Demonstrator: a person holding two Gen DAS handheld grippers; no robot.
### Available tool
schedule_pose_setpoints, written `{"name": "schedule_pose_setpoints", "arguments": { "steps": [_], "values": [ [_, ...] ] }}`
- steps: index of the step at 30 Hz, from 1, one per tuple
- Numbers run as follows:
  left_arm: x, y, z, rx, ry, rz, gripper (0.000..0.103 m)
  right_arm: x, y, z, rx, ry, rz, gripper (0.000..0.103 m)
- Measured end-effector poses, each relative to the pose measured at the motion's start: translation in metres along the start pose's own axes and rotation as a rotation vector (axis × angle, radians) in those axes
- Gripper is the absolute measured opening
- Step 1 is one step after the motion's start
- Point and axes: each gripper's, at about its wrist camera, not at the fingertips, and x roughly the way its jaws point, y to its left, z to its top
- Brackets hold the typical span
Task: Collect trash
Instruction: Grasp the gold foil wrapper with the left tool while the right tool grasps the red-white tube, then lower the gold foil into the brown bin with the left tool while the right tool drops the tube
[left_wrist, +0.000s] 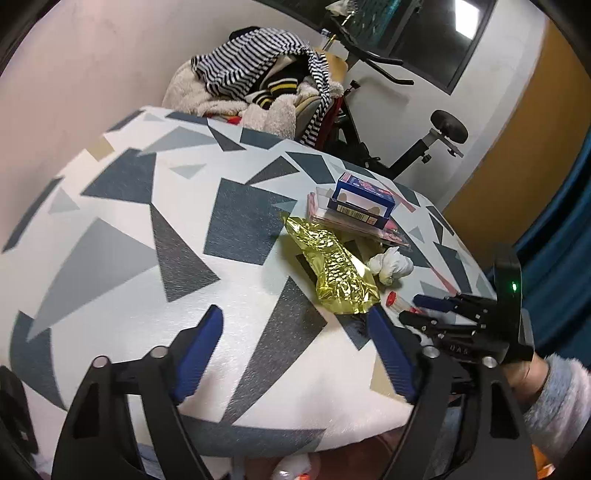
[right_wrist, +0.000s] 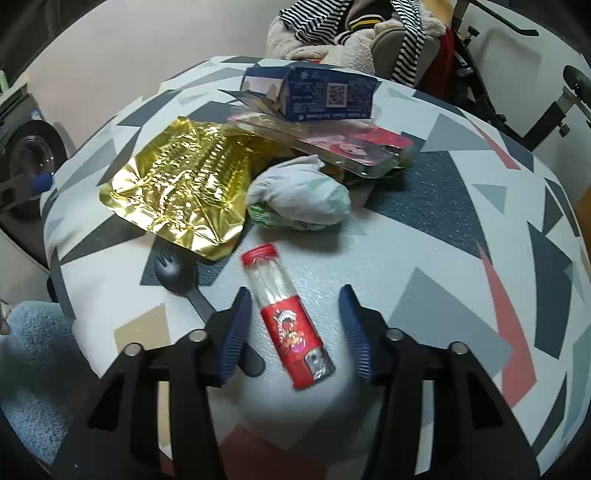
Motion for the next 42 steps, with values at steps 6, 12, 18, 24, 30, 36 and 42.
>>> {"name": "schedule_pose_setpoints", "arguments": {
  "steps": [6,12,18,24,30,36,42],
  "values": [
    [0.020,-0.002,0.007,-0.046,0.028,-0.035,0.066,-0.002,0.005,-0.003,-0.034,-0.026,0.021,0.028],
    [0.053,-0.007,0.012,-0.073,0.086,-0.054,0.058,-0.022,-0.007,-0.014,0.078,-0.127,0.014,0.027],
    [0.083,0.001,0.018,-0.190,0.118,-0.074,0.041,-0.039,-0.018,-0.025,0.172,-0.178,0.040,0.027],
    [0.085,-0.005,0.023,-0.161,0.098,-0.090,0.010,-0.055,-0.018,-0.033,0.214,-0.205,0.037,0.027],
    [0.048,-0.020,0.033,-0.022,0.031,-0.047,0.009,-0.071,-0.015,-0.035,0.223,-0.236,0.025,0.027],
    [0.000,-0.023,0.042,0.040,-0.033,-0.026,0.009,-0.092,-0.009,-0.035,0.236,-0.267,0.018,0.027],
    [-0.042,-0.038,0.032,0.128,-0.060,-0.034,0.009,-0.116,-0.002,-0.043,0.248,-0.299,0.025,0.027]
  ]
}}
